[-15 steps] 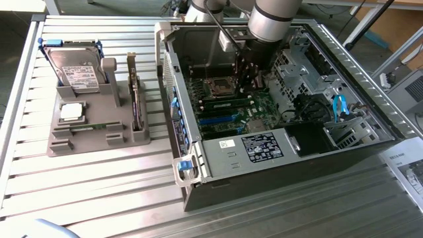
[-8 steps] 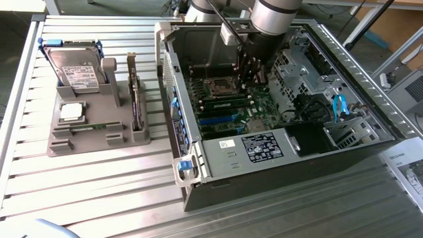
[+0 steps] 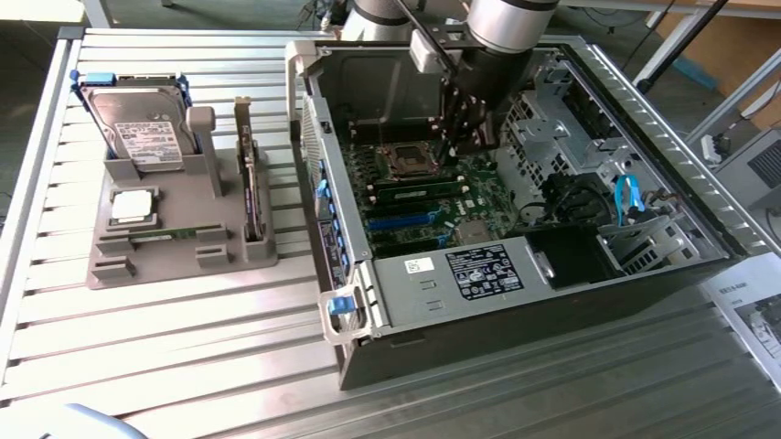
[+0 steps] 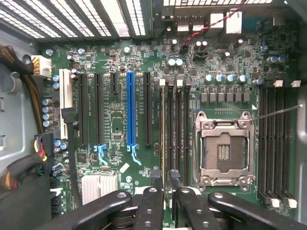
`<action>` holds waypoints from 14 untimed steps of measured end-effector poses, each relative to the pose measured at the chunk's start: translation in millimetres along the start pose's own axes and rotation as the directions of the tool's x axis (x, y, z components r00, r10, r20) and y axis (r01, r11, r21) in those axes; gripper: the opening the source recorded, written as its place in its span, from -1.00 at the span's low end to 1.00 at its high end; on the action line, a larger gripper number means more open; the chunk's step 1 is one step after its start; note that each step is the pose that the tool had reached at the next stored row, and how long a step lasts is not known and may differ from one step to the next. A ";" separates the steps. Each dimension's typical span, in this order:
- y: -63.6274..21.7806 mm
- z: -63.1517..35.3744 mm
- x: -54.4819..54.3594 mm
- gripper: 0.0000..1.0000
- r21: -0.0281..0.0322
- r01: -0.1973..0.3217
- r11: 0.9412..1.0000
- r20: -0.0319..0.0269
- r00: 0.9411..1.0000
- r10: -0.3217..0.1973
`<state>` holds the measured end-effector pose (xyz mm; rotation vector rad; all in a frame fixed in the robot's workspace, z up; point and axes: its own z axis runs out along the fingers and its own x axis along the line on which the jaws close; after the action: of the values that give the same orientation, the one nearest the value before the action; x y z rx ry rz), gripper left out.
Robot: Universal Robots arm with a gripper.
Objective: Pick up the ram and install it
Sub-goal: 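Insert the ram into the slot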
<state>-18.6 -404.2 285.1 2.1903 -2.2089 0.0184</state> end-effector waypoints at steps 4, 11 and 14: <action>0.1 -7.1 0.2 -0.62 0.000 0.000 1.000 0.000 1.000 0.000; 0.2 -18.1 0.5 -0.62 0.000 0.000 1.000 0.000 1.000 0.000; 0.3 -21.9 0.7 -0.62 0.000 0.000 1.000 0.000 1.000 0.000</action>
<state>-18.6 -404.2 306.9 2.1903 -2.2088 0.0184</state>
